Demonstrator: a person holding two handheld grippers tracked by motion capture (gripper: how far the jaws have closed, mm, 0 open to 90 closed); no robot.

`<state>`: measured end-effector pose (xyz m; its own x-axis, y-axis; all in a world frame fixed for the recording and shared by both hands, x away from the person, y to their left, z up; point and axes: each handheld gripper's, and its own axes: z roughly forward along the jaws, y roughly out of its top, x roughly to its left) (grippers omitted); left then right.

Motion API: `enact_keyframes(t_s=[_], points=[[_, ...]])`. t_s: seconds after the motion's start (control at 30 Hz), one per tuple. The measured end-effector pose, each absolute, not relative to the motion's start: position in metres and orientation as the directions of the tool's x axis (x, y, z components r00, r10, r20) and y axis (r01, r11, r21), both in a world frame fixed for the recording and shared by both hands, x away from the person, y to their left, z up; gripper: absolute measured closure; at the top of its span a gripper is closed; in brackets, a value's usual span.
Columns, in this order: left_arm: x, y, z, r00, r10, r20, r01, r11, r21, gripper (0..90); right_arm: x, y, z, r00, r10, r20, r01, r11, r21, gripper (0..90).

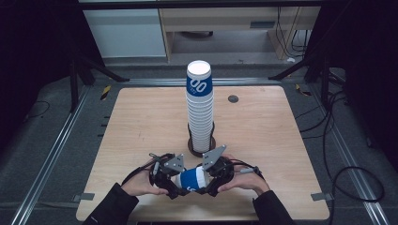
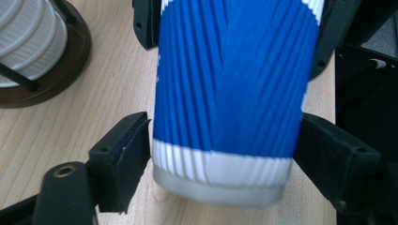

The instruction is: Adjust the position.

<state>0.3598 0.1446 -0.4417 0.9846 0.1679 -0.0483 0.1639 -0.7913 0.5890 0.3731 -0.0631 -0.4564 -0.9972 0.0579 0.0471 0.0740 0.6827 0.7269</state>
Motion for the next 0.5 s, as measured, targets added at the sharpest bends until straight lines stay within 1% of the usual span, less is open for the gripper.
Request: enact_keyframes(t_s=[0.07,0.27,0.37,0.43,0.5], points=[[0.3588,0.1438,-0.4423,0.986,0.162,-0.049,0.16,-0.794,0.586,25.1,0.3725,-0.062,-0.4561,-0.997,0.057,0.051,0.077,0.684,0.725,15.7],[0.3585,0.1436,-0.4425,0.987,0.155,-0.05,0.154,-0.797,0.583,26.4,0.3728,-0.0619,-0.4567,-0.997,0.053,0.057,0.078,0.686,0.724,15.0],[0.3587,0.1444,-0.4415,0.987,0.156,-0.046,0.153,-0.789,0.595,26.5,0.3726,-0.0626,-0.4565,-0.996,0.055,0.068,0.087,0.678,0.73,12.8],[0.3598,0.1465,-0.4403,0.985,0.163,-0.048,0.159,-0.784,0.6,26.6,0.3736,-0.0634,-0.4548,-0.996,0.062,0.065,0.09,0.662,0.745,7.4],[0.3617,0.1496,-0.4389,0.984,0.168,-0.054,0.166,-0.775,0.61,26.7,0.3748,-0.0655,-0.4522,-0.995,0.079,0.065,0.101,0.641,0.761,6.7]])
